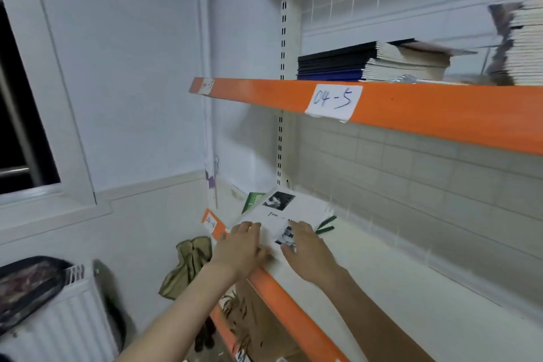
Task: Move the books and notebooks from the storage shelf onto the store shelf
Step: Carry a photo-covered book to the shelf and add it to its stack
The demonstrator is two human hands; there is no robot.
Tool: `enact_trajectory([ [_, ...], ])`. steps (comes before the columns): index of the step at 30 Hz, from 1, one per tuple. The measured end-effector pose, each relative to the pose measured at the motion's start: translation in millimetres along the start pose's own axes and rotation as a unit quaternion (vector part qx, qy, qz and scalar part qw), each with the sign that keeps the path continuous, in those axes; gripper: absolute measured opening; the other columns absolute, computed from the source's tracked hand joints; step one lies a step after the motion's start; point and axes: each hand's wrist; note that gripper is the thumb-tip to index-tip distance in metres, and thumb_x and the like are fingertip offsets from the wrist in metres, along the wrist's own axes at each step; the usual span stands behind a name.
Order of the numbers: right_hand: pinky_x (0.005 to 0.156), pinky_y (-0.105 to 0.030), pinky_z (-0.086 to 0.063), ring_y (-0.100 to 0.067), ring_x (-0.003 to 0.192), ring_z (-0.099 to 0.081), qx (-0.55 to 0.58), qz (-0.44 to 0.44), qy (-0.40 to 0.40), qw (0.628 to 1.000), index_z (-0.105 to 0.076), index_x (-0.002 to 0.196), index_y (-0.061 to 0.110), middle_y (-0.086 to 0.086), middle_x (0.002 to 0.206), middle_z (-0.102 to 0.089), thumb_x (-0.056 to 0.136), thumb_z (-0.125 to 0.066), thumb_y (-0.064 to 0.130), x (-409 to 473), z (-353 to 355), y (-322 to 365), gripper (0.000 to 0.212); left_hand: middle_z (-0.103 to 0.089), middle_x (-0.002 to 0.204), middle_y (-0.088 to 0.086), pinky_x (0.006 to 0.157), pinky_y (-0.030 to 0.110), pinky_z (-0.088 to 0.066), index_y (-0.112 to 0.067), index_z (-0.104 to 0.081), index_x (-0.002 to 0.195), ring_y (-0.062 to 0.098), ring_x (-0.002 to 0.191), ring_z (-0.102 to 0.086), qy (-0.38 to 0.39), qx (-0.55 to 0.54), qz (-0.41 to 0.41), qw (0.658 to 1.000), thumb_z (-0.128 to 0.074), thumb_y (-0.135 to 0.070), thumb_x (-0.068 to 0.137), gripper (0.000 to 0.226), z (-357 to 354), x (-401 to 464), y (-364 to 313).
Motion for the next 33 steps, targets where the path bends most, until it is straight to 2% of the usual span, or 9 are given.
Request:
enact_trajectory([
  [4, 0.108, -0.039, -0.033, -0.025, 0.135, -0.035, 0.007, -0.011, 0.009, 1.000, -0.025, 0.147, 0.012, -0.008, 0.148, -0.031, 0.097, -0.042, 0.032, 27.9, -16.2, -2.9, 0.057, -0.029, 0.151, 0.001, 0.111, 0.045, -0.026, -0.019, -0.028, 0.144, 0.022, 0.139, -0.028, 0.005, 0.012, -0.005, 1.000, -0.036, -0.047, 0.096, 0.057, -7.9, 29.5, 23.9],
  [10, 0.107, -0.032, -0.034, -0.022, 0.133, -0.036, 0.010, -0.035, 0.020, 0.999, -0.022, 0.148, 0.012, -0.007, 0.145, -0.031, 0.098, -0.041, 0.028, 50.0, -26.9, -12.1, 0.055, -0.036, 0.145, 0.004, 0.108, 0.048, -0.032, -0.017, -0.036, 0.138, 0.023, 0.134, -0.035, 0.026, 0.013, 0.006, 1.000, -0.036, -0.058, 0.093, 0.060, -12.5, 66.6, 39.4],
  [13, 0.103, -0.031, -0.037, -0.020, 0.131, -0.037, 0.006, -0.049, 0.015, 0.999, -0.027, 0.145, 0.012, -0.006, 0.140, -0.035, 0.097, -0.041, 0.028, 56.4, -33.9, -15.4, 0.052, -0.048, 0.130, 0.006, 0.097, 0.048, -0.040, -0.017, -0.048, 0.122, 0.025, 0.119, -0.046, 0.038, 0.029, 0.024, 0.999, -0.034, -0.067, 0.088, 0.062, -18.2, 82.8, 46.7],
  [16, 0.102, -0.032, -0.039, -0.019, 0.131, -0.036, 0.006, -0.072, 0.005, 0.997, -0.030, 0.143, 0.013, -0.003, 0.140, -0.035, 0.096, -0.042, 0.029, 62.8, -37.4, -18.5, 0.050, -0.054, 0.116, 0.008, 0.089, 0.044, -0.044, -0.015, -0.052, 0.112, 0.025, 0.108, -0.049, 0.060, 0.032, 0.030, 0.997, -0.033, -0.074, 0.084, 0.068, -22.6, 100.9, 51.0],
  [20, 0.104, -0.031, -0.037, -0.021, 0.132, -0.038, -0.013, -0.112, -0.004, 0.994, -0.035, 0.140, 0.015, -0.004, 0.142, -0.035, 0.098, -0.039, 0.031, 68.3, -41.2, -11.9, 0.045, -0.047, 0.105, 0.007, 0.091, 0.039, -0.047, -0.010, -0.053, 0.106, 0.024, 0.104, -0.046, 0.055, 0.003, 0.025, 0.998, -0.042, -0.075, 0.080, 0.071, -24.9, 124.5, 58.6],
  [22, 0.100, -0.031, -0.040, -0.022, 0.127, -0.042, -0.024, -0.129, -0.017, 0.991, -0.040, 0.134, 0.013, -0.005, 0.137, -0.039, 0.098, -0.038, 0.032, 70.9, -44.3, -7.2, 0.041, -0.045, 0.108, 0.008, 0.093, 0.038, -0.045, -0.010, -0.051, 0.104, 0.026, 0.106, -0.045, 0.071, -0.024, 0.021, 0.997, -0.051, -0.074, 0.077, 0.069, -23.5, 135.0, 62.7],
  [26, 0.089, -0.030, -0.041, -0.026, 0.116, -0.048, -0.040, -0.158, -0.037, 0.986, -0.044, 0.123, 0.010, -0.009, 0.126, -0.046, 0.097, -0.038, 0.031, 73.4, -49.9, 2.3, 0.034, -0.045, 0.120, 0.012, 0.093, 0.035, -0.043, -0.008, -0.048, 0.117, 0.028, 0.113, -0.044, 0.105, -0.057, 0.004, 0.993, -0.058, -0.075, 0.070, 0.083, -26.0, 151.4, 70.5],
  [33, 0.089, -0.032, -0.041, -0.031, 0.113, -0.050, -0.034, -0.207, -0.053, 0.976, -0.042, 0.125, 0.009, -0.011, 0.125, -0.045, 0.094, -0.041, 0.026, 76.2, -52.3, 15.2, 0.036, -0.046, 0.128, 0.015, 0.094, 0.036, -0.044, -0.002, -0.041, 0.130, 0.028, 0.119, -0.044, 0.124, -0.027, -0.025, 0.992, -0.053, -0.084, 0.064, 0.106, -32.9, 171.3, 76.5],
])
Point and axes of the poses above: each hand's wrist, its own x-axis towards the middle knuckle, its own z-axis out of the back of the hand, y = z × x
